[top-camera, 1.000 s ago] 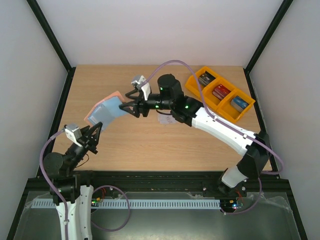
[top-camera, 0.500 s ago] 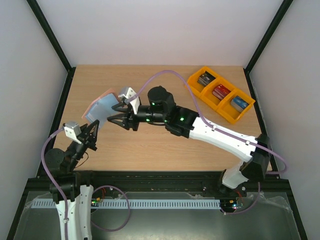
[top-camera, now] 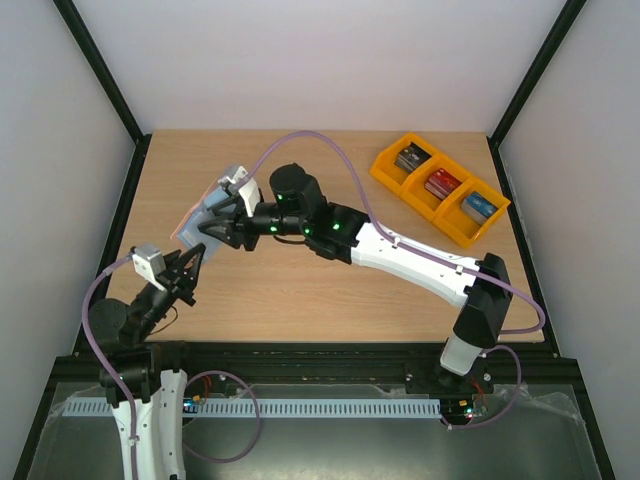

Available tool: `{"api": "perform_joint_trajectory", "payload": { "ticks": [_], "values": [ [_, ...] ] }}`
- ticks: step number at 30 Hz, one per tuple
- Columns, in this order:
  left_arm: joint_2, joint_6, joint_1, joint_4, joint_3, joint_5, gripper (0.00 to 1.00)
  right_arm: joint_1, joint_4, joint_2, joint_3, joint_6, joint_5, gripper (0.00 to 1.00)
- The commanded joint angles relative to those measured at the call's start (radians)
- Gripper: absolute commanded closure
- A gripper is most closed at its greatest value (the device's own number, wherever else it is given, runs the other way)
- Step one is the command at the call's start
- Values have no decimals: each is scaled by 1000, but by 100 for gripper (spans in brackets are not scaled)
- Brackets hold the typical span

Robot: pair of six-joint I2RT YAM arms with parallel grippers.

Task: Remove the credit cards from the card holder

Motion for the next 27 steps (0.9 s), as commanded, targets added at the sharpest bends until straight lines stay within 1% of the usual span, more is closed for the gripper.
{"api": "perform_joint_trajectory", "payload": {
  "ticks": [1,5,7,9,10,13,19,21,23,24,26,27],
  "values": [
    [-5,-38,0,120,17,101,98,1,6,21,38,4,-45,60],
    [1,-75,-1,147,17,128,98,1,-27,12,38,-50,-78,72],
    [0,-97,0,154,16,147,98,0,-45,4,37,-82,-90,82],
    [-2,-114,0,167,13,177,98,-4,-62,-2,43,-99,-113,96],
    [-4,-123,0,173,12,190,98,-9,-63,-5,42,-102,-129,98],
    [-16,-140,0,179,8,204,98,-40,-54,-24,29,-96,-208,98],
    [-36,-196,0,207,1,209,83,-104,-28,-83,-13,-113,-407,98],
    [-35,-208,0,218,-4,209,82,-117,-17,-98,-42,-119,-477,98],
    [-36,-209,0,220,-9,197,83,-123,-12,-107,-56,-120,-538,98],
    [-36,-207,-1,216,-11,191,86,-124,-15,-108,-56,-121,-556,98],
    [-34,-197,0,202,-11,181,97,-124,-25,-103,-55,-126,-590,98],
    [-35,-191,0,195,-8,178,98,-125,-31,-102,-55,-131,-600,98]
  ]
}}
